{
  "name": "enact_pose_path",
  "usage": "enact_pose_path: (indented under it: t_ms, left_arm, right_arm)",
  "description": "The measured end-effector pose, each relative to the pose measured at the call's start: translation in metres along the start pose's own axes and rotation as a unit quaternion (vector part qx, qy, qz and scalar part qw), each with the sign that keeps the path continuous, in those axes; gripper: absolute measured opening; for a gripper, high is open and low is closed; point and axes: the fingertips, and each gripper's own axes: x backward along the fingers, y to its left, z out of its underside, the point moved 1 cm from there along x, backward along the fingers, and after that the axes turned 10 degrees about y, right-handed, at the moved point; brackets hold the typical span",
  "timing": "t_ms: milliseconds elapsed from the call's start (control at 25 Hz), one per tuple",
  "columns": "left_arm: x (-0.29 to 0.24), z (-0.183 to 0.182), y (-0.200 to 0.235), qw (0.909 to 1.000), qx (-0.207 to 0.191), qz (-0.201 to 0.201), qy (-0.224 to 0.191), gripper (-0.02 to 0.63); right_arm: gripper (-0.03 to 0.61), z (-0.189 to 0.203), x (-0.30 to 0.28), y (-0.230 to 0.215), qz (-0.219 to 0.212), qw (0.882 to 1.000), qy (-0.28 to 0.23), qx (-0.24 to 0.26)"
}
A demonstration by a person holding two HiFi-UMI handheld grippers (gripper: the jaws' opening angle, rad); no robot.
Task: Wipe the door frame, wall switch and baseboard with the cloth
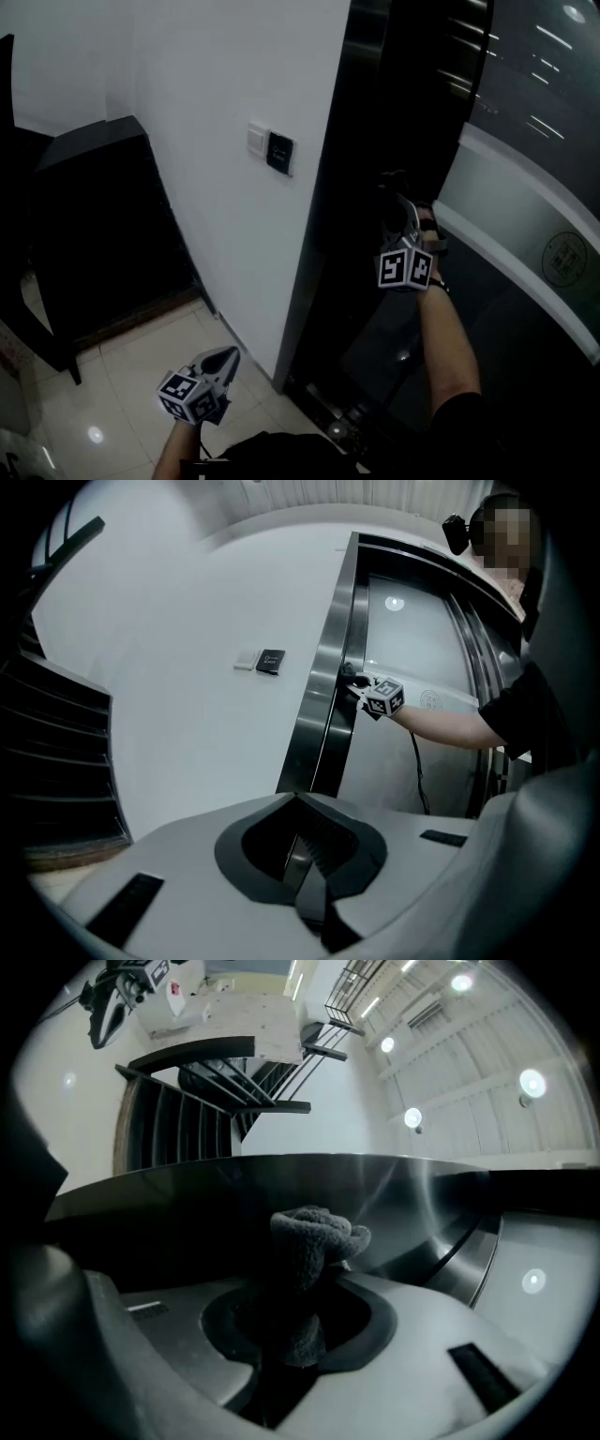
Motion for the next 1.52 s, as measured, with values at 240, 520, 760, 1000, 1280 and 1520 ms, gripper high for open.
enact_pose_path:
  t_ms: [240,520,760,1000,1280,1520]
  left_arm:
    - [-0.003,0.012,0.006,0.9996,-0.012,-0.013,0.024,-0.011]
    - [-0.003,0.006,0.001,0.9992,-0.03,-0.019,0.02,-0.011]
    - [0.003,0.009,0.003,0.9989,-0.033,-0.029,0.017,-0.011]
    - [0.006,0.009,-0.004,0.9989,-0.022,-0.031,0.027,-0.011]
    - [0.009,0.016,-0.004,0.9983,-0.019,-0.039,0.04,-0.011]
    - [0.017,0.025,-0.005,0.9985,-0.006,-0.036,0.042,-0.011]
  right_arm:
    - [0.094,0.017,0.005,0.041,-0.032,0.999,0.011,-0.005]
    - [0.094,0.029,0.014,0.082,-0.071,0.997,0.02,-0.004]
    - [0.094,0.038,0.024,0.118,-0.103,0.994,0.027,-0.001]
    - [0.094,0.044,0.031,0.144,-0.119,0.992,0.029,-0.009]
    - [0.094,0.048,0.044,0.181,-0.147,0.988,0.033,-0.025]
    - [0.094,0.055,0.058,0.229,-0.191,0.981,0.042,-0.019]
